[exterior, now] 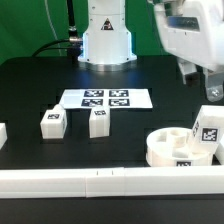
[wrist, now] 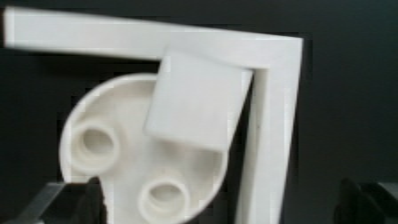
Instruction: Assemble stool
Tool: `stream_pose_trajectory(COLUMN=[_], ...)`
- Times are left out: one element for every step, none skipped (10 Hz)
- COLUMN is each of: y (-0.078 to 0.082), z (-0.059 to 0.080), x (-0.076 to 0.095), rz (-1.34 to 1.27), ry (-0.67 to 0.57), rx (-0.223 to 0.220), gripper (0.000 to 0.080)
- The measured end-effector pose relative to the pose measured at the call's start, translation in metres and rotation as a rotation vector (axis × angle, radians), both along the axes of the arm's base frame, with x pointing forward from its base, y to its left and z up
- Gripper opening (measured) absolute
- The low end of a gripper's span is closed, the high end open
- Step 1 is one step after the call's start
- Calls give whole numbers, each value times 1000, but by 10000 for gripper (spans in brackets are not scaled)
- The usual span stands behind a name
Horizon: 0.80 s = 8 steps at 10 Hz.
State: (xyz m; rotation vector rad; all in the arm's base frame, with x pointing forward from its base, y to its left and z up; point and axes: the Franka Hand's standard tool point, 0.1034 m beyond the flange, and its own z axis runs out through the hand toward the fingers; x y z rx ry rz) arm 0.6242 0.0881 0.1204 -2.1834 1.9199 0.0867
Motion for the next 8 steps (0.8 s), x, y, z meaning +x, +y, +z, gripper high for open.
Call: stream_pose_trajectory(y=[-12, -28, -38, -35, -34, -35, -37, -46], z=[2, 2, 1, 0, 0, 0, -1, -1], x=[2, -2, -2, -2, -3, -3, -3, -3], rz=[88, 236, 214, 220, 224, 223, 250, 352], ry=[-26, -36, -40, -40, -39, -39, -44, -68], rx=[-12, -16, -10, -10, -10, -10, -14, -30], gripper=[649, 649, 649, 649, 649, 649, 649, 649])
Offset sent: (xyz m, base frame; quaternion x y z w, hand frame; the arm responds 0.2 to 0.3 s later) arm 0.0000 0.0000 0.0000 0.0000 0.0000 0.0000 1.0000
